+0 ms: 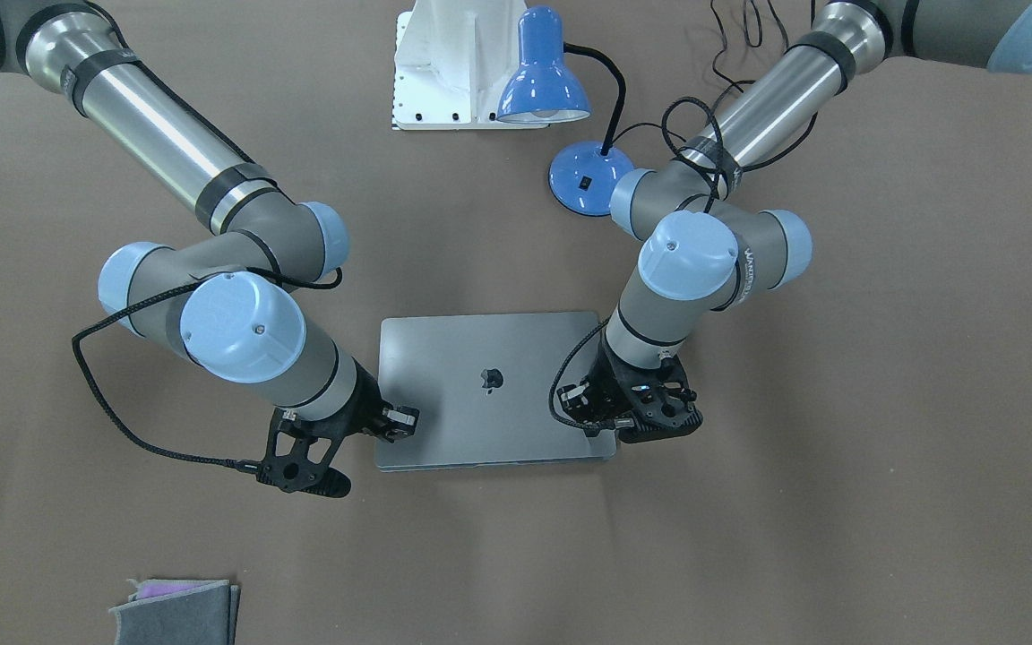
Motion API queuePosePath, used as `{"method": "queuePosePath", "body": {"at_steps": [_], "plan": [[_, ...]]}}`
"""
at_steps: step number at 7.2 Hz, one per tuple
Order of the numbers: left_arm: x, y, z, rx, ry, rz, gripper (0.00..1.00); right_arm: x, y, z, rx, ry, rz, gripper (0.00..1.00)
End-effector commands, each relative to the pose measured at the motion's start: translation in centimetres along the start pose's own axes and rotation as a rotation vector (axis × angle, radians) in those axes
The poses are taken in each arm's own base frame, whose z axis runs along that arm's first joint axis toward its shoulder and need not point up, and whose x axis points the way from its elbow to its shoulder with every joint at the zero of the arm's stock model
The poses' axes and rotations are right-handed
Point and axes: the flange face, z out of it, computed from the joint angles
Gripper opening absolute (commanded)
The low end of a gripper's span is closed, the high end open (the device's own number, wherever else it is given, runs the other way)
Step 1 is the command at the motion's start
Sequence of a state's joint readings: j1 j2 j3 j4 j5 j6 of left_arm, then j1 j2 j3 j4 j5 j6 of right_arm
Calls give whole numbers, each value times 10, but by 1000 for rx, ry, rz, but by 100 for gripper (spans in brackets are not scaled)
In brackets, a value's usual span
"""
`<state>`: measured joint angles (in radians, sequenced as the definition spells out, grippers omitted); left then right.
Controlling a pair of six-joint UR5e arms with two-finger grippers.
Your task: Close laptop
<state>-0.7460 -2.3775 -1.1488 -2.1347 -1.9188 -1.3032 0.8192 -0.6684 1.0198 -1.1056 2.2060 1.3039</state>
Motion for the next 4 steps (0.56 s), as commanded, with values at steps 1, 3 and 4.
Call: {"method": "queuePosePath", "body": {"at_steps": [1,3,4], "plan": [[5,2,1,6,3,4,0,4,0,12,-6,-3,3,0],[1,3,-28,15,30,11,98,5,6,-22,5,-54,-15,99],[-41,-4,-58,-54,34,3,98,51,3,-52,1,-85,-16,100]]}}
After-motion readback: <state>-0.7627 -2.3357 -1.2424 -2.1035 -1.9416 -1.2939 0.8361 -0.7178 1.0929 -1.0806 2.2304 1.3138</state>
